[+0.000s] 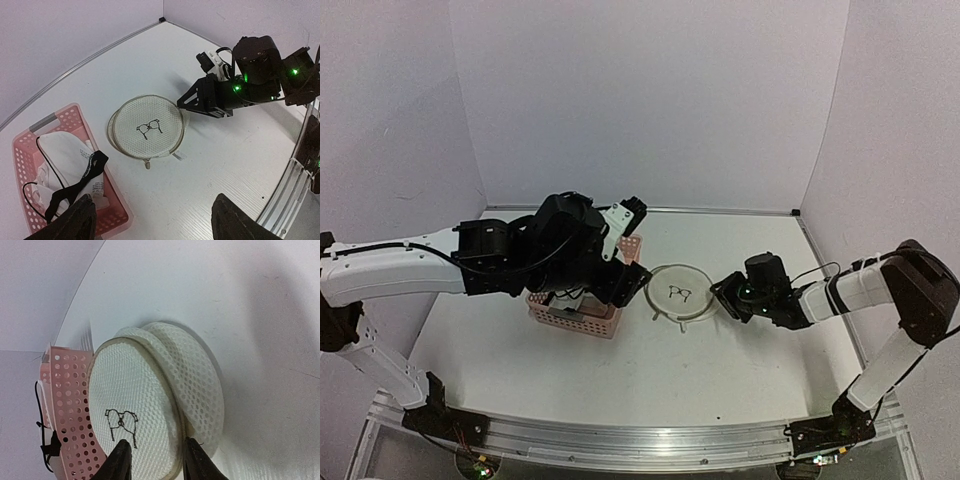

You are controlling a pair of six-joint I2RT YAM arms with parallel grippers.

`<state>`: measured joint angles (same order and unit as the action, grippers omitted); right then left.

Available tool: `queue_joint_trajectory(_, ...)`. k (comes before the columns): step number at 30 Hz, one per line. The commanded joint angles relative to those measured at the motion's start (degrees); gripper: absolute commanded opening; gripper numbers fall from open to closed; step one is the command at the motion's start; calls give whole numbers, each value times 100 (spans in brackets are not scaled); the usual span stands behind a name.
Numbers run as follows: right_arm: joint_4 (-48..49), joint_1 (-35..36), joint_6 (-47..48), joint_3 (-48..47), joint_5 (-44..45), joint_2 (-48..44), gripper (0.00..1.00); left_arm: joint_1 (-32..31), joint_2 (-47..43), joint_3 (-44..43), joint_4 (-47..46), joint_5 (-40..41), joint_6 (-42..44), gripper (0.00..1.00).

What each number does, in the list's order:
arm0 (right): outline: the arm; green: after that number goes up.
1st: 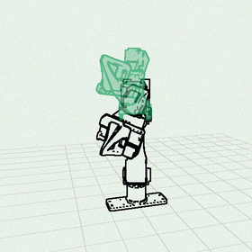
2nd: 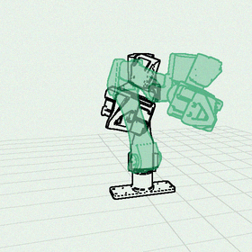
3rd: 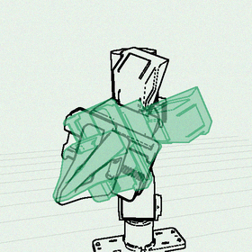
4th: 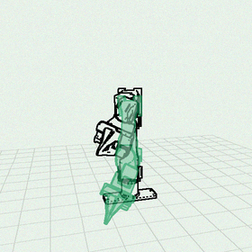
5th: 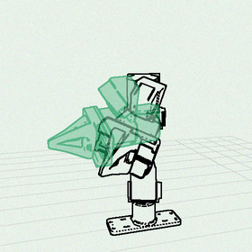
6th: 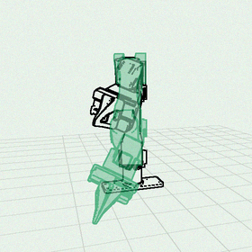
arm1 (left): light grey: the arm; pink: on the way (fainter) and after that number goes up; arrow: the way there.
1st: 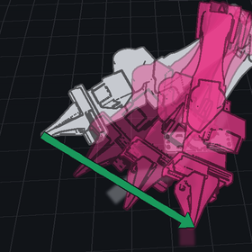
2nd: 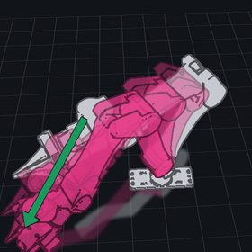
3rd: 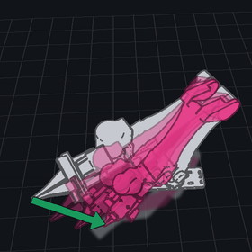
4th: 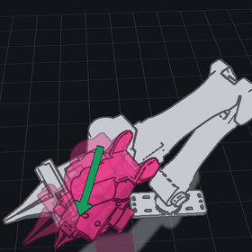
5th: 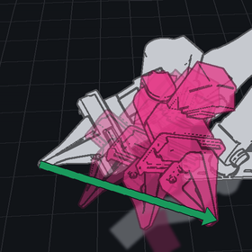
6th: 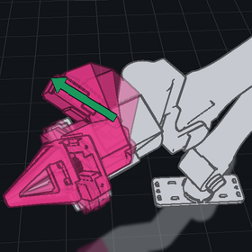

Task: Unzip the laundry bag and remove the bra
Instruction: Set the laundry bag at the center of the board, then reset both arms

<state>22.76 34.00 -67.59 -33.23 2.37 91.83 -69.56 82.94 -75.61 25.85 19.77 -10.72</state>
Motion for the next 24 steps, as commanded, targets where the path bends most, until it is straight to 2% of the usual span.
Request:
queue_joint_trajectory(1,-237,-29,322,134,425,-549,38,104,-123,-92,-275,120,-97,80)
queue_joint_trajectory(10,-1132,-87,1423,218,1459,-1671,57,875,-159,-170,-269,-312,-214,82)
queue_joint_trajectory(12,-1333,-131,1728,177,1676,-1907,62,1124,-172,-177,-269,-466,-288,88)
queue_joint_trajectory(14,-1537,-198,2030,104,1823,-2098,68,1408,-141,-225,-269,-653,-409,99)
queue_joint_trajectory(15,-1640,-256,2166,53,1876,-2166,72,1543,-111,-267,-266,-714,-490,99)
queue_joint_trajectory(19,-1995,-599,2609,-182,1920,-2398,88,2139,-63,-331,-264,-990,-809,99)
queue_joint_trajectory(20,-2067,-717,2663,-228,1907,-2432,96,2329,-69,-331,-264,-1094,-885,99)
queue_joint_trajectory(24,-2267,-1247,2816,-445,1628,-2485,98,2991,-107,-307,-216,-1382,-1167,99)
